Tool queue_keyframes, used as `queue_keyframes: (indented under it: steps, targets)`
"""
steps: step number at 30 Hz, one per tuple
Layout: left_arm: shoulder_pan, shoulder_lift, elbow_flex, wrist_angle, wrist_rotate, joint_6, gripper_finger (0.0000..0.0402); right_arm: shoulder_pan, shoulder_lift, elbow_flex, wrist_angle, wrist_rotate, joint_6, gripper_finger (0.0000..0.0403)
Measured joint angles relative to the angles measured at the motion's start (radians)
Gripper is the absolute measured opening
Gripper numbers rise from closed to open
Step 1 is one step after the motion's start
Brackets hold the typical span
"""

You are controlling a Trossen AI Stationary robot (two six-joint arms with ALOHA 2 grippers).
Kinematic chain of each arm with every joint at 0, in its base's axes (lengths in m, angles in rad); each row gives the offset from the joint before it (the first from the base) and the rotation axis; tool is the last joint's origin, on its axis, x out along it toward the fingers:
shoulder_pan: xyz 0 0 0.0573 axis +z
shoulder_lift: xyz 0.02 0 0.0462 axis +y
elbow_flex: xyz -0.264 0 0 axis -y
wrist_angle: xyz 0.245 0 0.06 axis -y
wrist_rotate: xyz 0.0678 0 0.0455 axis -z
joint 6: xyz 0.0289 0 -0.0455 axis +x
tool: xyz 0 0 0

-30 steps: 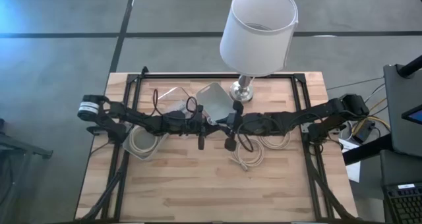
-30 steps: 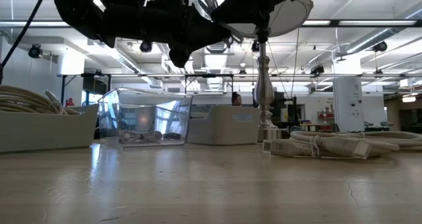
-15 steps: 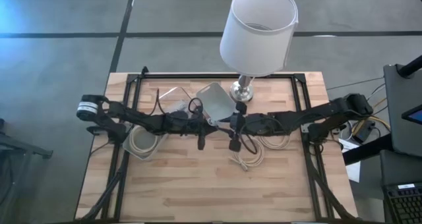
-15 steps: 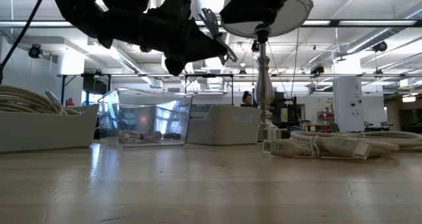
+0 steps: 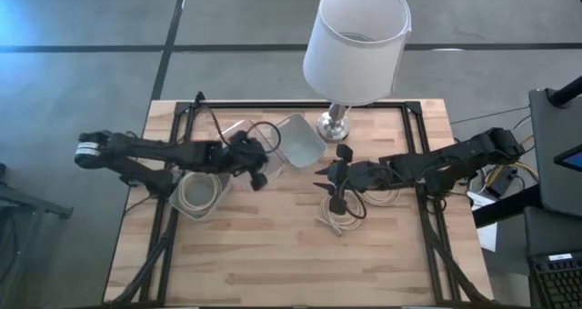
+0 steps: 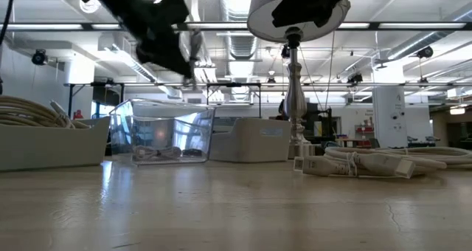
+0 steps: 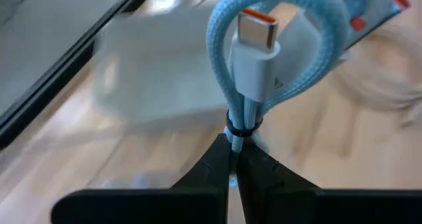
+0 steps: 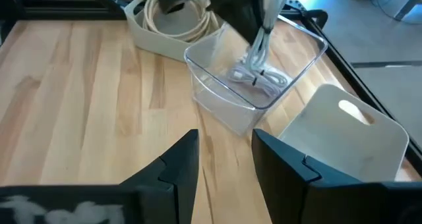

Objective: Pick & Place USB Port
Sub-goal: Put the blue charger cable into the transparent bin

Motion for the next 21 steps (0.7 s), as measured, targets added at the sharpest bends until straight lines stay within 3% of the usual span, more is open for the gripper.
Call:
queue_keyframes:
  steps: [4,8,13,21]
  targets:
    - [0.045,-0.038,0.001,-0.156,-0.003,-0.054,0.0014,0.000,0.008,0.000,0.002,-0.001,0.000,0.0132]
    - [0.135,-0.023,-0.001,-0.262,0.123,-0.134,0.0013,0.000,0.013,0.000,0.005,0.000,0.000,0.0137]
    - [0.222,0.054,-0.002,-0.275,0.277,-0.148,0.0015,0.000,0.013,0.000,0.006,-0.001,0.000,0.0141]
    - [0.252,0.218,0.020,-0.275,0.402,-0.122,0.0016,0.000,0.013,0.000,0.005,-0.001,-0.004,0.0132]
